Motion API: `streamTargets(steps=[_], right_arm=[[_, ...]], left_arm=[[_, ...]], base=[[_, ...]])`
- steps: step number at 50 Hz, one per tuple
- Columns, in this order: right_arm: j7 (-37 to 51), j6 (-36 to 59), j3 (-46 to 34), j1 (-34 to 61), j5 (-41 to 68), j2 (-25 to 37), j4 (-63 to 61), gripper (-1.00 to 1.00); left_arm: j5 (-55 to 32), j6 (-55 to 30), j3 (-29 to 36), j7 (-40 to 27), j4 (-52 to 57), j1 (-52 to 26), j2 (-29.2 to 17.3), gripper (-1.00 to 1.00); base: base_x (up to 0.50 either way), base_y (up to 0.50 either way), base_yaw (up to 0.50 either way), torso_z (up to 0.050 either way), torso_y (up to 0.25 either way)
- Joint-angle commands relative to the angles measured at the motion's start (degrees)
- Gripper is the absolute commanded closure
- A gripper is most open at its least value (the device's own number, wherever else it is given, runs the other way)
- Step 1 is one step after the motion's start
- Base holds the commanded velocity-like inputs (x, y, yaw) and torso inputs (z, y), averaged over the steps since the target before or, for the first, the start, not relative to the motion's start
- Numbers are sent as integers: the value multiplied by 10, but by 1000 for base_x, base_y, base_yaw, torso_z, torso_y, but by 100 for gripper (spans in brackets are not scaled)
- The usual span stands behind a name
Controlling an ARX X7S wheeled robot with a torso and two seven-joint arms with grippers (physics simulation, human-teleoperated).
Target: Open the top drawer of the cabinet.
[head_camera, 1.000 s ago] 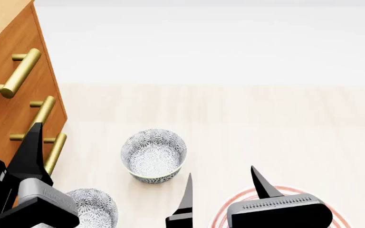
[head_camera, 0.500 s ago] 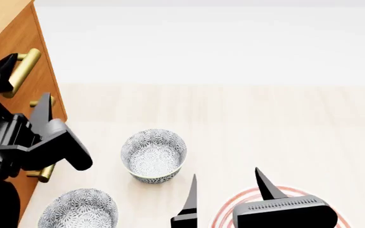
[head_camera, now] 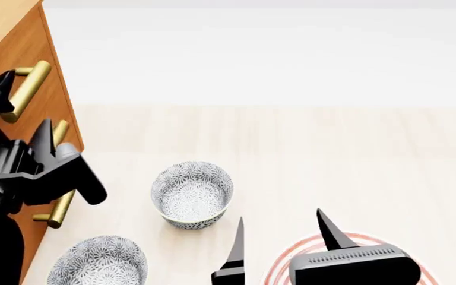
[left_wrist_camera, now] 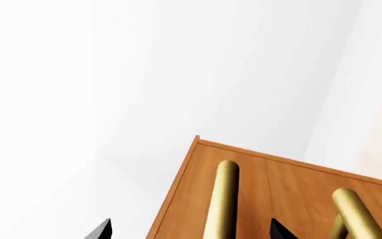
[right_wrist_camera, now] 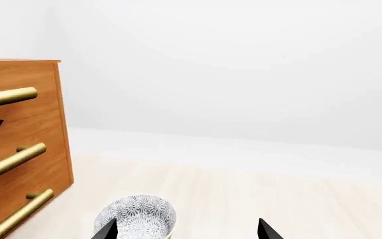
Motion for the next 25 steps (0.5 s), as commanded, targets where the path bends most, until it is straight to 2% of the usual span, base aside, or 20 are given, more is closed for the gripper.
streamTargets(steps=[1, 25], right_arm=[[3, -4, -1, -2, 3, 3, -2, -100], [7, -11, -10, 1, 4, 5, 12, -100]], left_arm=[[4, -3, 6, -22, -42, -14, -2, -100], [35, -8, 32, -129, -194, -67, 1, -100]], base=[[0, 0, 0, 0, 0], [0, 0, 0, 0, 0]])
